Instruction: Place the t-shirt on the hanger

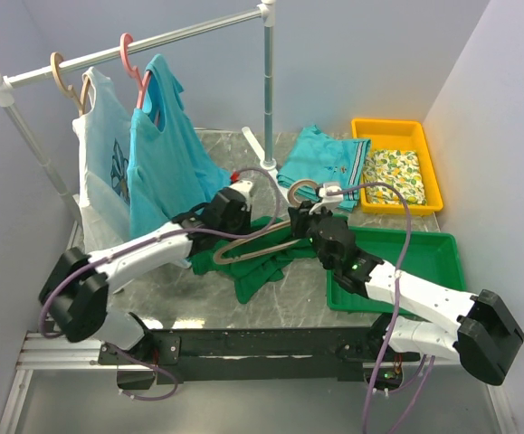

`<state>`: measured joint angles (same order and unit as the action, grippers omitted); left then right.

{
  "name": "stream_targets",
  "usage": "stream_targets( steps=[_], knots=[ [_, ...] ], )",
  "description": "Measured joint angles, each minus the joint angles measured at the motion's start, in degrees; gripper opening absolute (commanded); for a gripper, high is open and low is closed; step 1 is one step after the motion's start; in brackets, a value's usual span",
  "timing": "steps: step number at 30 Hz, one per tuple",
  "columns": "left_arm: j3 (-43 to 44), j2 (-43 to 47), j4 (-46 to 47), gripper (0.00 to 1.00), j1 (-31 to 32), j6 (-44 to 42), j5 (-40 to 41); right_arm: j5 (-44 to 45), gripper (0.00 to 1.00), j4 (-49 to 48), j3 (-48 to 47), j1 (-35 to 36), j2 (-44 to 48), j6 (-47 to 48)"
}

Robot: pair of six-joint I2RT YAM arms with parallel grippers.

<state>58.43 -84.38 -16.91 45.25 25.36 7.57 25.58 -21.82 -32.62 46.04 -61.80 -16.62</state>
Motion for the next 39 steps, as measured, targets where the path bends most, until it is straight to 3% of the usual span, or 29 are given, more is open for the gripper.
stream_targets(
  steps=[11, 20, 39],
  knots=[
    [-9.57, 11.52, 6.62, 0.01, -4.35, 3.96, -8.50, 6.19, 0.00, 1.55, -4.98, 0.33, -0.92, 1.36],
    [-10.49, 21.20, 5.42, 0.01, -5.27, 4.48, -5.88, 8.48, 0.00, 1.22, -10.23, 0.61, -1.18, 3.91],
    [-8.59, 24.57, 2.08, 0.01, -5.33, 4.31, -4.20, 6.01, 0.00, 0.33, -13.57, 0.13, -3.28, 5.16]
  ],
)
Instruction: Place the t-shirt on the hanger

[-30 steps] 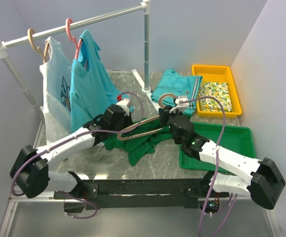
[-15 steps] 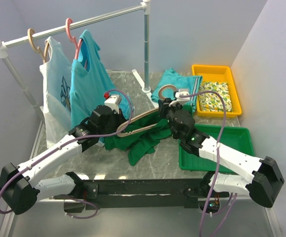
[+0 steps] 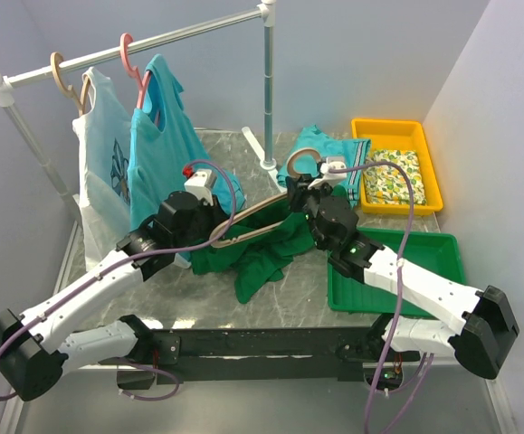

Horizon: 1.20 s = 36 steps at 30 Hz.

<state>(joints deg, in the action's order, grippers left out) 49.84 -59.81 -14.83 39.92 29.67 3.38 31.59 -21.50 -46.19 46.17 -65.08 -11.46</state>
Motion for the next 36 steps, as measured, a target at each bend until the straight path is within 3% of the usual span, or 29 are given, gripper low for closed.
stream_targets(
  steps=[13, 24, 36],
  knots=[
    [0.50, -2.64, 1.22, 0.01, -1.84, -0.11, -2.80, -9.79, 0.00, -2.58, 5.97, -3.34, 7.08, 1.33],
    [4.94, -10.78, 0.66, 0.01, -5.64, -1.64, -11.26, -9.20, 0.00, -2.45, 6.43, -6.27, 7.96, 4.00],
    [5.20, -10.93, 0.63, 0.01, -6.56, -2.14, -13.00, -3.08, 0.00, 0.35, 4.90, -7.08, 6.93, 3.61]
  ],
)
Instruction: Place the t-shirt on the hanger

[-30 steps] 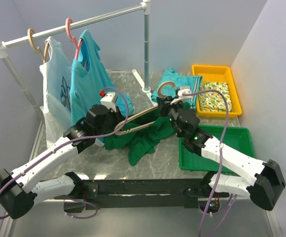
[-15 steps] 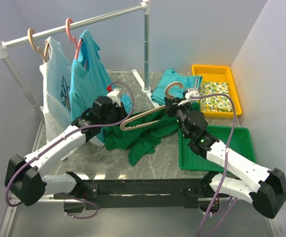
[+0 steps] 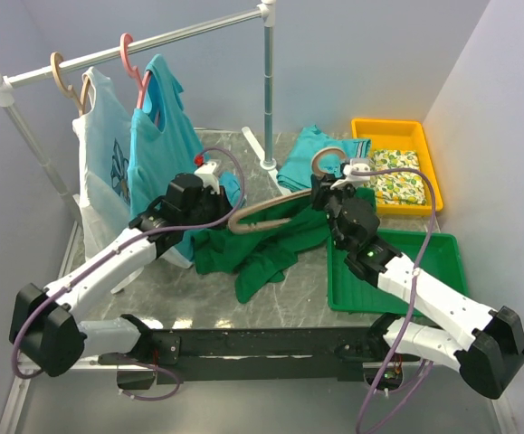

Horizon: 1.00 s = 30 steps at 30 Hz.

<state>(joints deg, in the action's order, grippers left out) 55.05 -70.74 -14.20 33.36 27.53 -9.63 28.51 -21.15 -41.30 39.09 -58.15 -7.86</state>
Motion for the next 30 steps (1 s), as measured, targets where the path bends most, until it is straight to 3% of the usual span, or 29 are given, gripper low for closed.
stream_targets(
  steps=[16, 30],
  knots=[
    [-2.14, 10.97, -0.35, 0.01, -0.61, 0.07, 1.57, 4.87, 0.00, 2.49, -4.11, -0.83, -1.92, -1.31],
    [13.29, 11.23, -8.15, 0.01, -0.98, -6.27, 1.88, 4.98, 0.00, 2.69, -9.51, 3.32, -4.00, 6.91]
  ],
)
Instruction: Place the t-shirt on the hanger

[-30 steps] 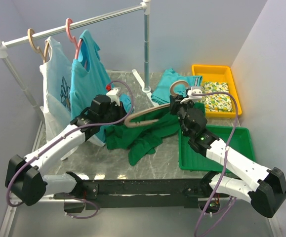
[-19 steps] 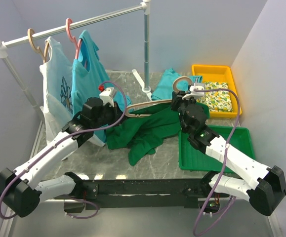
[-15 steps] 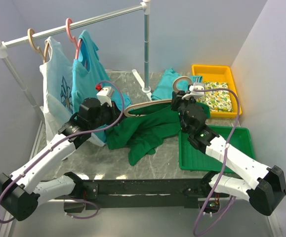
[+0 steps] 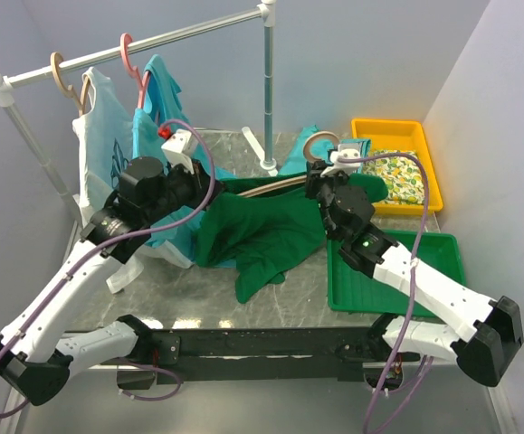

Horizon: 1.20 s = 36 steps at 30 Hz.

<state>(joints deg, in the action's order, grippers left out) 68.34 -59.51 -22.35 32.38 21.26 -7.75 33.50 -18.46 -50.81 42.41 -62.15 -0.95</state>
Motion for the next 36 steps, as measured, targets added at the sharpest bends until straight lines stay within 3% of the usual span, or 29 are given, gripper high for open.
stream_targets(
  steps=[9, 13, 21, 24, 26, 28, 36],
  knots=[
    [6.95, -1.25, -2.97, 0.04, -0.02, -3.28, -4.90, 2.34, 0.00, 3.17, -7.10, 1.97, -4.22, 3.34],
    [9.53, -3.56, -3.93, 0.07, 0.07, -3.61, -7.32, 5.90, 0.00, 2.47, -11.30, 6.88, -6.82, 7.21],
    [12.68, -3.67, -7.52, 0.11, 0.11, -5.90, -7.23, 4.35, 0.00, 1.07, -10.73, 10.97, -7.19, 11.72],
    [13.29, -3.65, -7.96, 0.18, 0.24, -7.02, -8.02, 5.11, 0.00, 1.57, -11.28, 10.67, -7.41, 11.96],
    [13.29, -3.65, -8.35, 0.31, 0.35, -7.58, -8.55, 4.07, 0.00, 2.80, -12.00, 10.05, -7.52, 11.28],
    [13.29, -3.63, -8.83, 0.44, 0.44, -8.48, -9.16, 0.68, 0.00, 4.09, -11.89, 8.59, -6.80, 10.36],
    [13.20, -3.76, -6.82, 0.74, 0.55, -11.08, -14.71, -11.30, 0.00, 11.34, -12.50, 4.94, -4.87, 8.00]
  ],
)
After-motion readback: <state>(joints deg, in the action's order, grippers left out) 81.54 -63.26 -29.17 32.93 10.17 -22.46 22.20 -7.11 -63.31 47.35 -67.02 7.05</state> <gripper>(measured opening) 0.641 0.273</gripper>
